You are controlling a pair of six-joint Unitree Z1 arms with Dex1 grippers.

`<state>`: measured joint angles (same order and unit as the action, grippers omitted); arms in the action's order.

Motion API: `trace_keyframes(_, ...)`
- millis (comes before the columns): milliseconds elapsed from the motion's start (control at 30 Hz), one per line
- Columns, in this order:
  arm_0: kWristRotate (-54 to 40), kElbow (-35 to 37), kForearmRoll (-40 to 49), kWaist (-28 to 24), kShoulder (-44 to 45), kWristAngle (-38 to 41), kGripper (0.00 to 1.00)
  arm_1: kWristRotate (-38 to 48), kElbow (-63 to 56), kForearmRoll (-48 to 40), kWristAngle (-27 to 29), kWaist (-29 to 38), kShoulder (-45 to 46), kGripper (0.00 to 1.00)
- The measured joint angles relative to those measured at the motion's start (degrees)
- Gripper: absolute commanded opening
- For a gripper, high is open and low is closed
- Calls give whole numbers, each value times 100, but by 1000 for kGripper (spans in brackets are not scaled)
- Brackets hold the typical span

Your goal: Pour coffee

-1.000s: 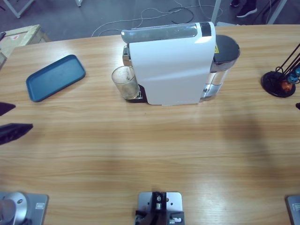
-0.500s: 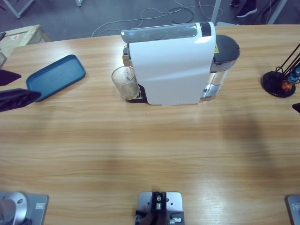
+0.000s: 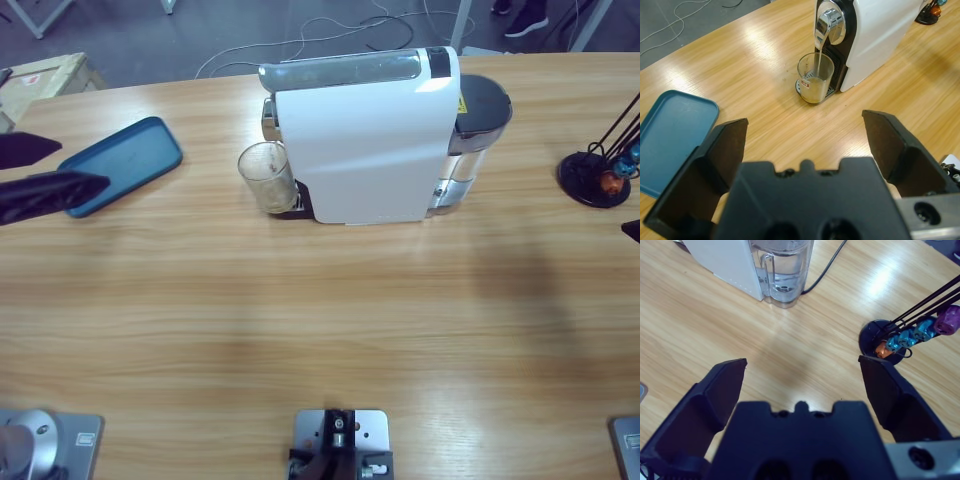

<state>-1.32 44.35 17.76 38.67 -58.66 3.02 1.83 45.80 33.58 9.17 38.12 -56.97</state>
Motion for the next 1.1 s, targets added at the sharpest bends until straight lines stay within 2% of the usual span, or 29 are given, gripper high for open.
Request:
trace_keyframes(367,0,-180,-213,0,-59,-94,996,0,0,0,0,0,0,1000)
trace_keyframes(733,-7,-10,-256,0,-691,319,1000,0,2,25,0,0,-102,1000)
trace_keyframes(933,-958,102,-378,-152,-1420,352,1000,0,5,42,0,0,-183,1000)
trace_keyframes(1100,-1985,267,-945,-694,-2236,1537,1000,0,24,56,0,0,-260,1000)
